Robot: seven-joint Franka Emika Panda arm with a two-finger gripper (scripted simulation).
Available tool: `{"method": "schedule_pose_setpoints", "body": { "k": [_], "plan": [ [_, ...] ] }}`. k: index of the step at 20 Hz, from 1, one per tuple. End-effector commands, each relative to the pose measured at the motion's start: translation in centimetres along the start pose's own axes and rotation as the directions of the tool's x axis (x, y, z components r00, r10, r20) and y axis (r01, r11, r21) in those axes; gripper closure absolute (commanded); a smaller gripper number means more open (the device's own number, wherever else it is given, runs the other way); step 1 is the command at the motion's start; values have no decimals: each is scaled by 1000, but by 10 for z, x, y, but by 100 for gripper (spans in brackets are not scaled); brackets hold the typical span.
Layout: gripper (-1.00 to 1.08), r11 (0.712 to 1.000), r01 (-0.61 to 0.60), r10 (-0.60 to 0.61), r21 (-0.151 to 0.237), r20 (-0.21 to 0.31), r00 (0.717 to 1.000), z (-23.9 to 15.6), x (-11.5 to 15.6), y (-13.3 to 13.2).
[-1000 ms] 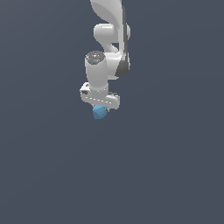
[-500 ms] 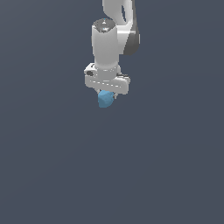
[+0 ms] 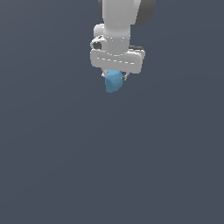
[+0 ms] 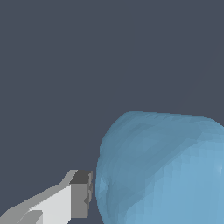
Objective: Pick up the object and move it to a goal position.
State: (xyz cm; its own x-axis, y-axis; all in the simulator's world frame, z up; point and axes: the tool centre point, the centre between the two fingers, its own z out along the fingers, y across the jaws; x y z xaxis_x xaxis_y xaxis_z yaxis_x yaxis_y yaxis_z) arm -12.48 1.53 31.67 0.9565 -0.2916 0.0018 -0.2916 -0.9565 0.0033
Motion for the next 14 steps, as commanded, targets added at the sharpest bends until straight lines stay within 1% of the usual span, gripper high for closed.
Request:
{"method": "schedule_pose_setpoints", "body": {
  "k": [1,8,14],
  "plan": [
    [108,1000,0,0,0,1,1000,-25,-5,-9],
    [108,1000,1,-1,1,1,1000,-88,-15,-32],
    [108,1000,1,-1,3,2,1000,-122,-19,-45]
  ]
}}
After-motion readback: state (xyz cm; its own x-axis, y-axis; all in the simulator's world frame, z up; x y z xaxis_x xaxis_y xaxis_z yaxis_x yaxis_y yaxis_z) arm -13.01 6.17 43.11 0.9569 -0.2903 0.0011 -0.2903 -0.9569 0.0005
